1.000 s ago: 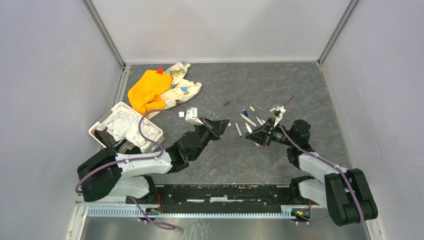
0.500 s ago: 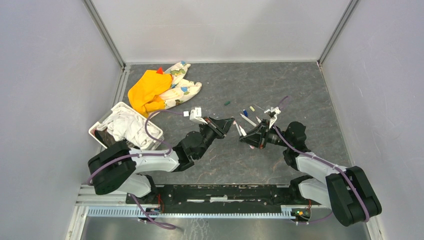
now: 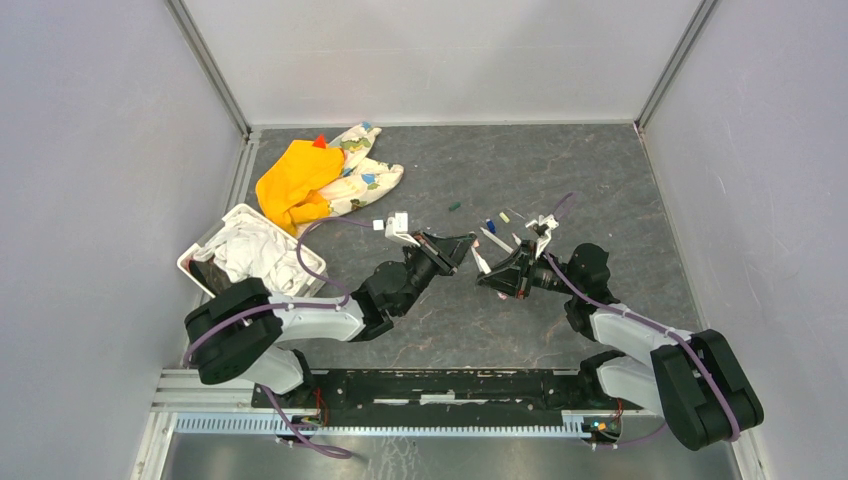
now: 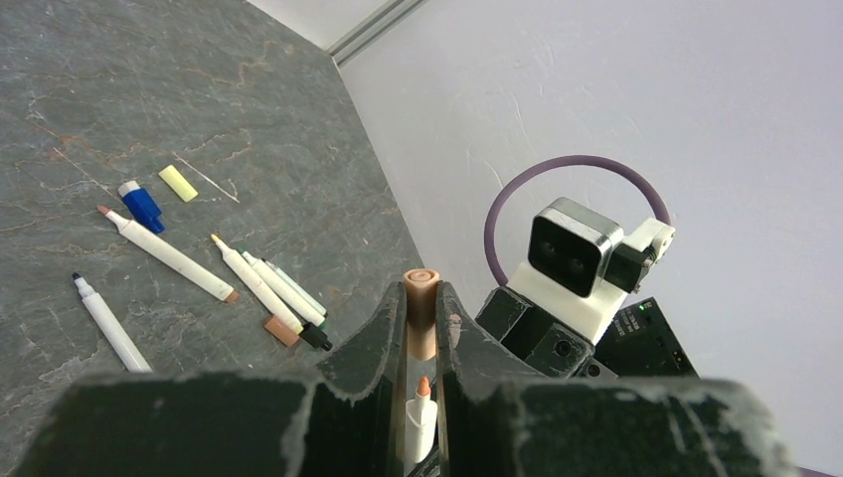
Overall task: Insert the pens into the pen caps
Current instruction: Pick up the pen cap from the center of the board, then insert the pen cap onto the pen.
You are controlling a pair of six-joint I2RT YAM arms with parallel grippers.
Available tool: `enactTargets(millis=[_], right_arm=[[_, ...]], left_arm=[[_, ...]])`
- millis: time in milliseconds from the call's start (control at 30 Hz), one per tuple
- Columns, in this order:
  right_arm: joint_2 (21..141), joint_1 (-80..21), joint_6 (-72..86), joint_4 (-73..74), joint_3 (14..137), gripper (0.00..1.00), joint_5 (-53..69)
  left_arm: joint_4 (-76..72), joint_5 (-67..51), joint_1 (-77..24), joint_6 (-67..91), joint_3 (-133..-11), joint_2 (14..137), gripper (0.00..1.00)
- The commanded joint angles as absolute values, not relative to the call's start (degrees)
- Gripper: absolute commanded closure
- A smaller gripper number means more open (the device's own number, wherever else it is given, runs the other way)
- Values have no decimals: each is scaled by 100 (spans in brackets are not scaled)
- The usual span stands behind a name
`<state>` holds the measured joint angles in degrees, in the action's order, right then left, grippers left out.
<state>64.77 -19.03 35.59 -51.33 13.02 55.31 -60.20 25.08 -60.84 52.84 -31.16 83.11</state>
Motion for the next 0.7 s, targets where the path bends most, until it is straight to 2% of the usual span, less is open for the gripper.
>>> enactTargets(millis=[0,667], right_arm=[[6477,-1918,3484,-5239,1432,100,5432],[6461,-1756,3547,-5212,1437,100,5283]], left_arm=[[-6329,2491,-6095,5281,-3250,8350,98],[-6302,2363,-6091,5300,-3220,8385,98]])
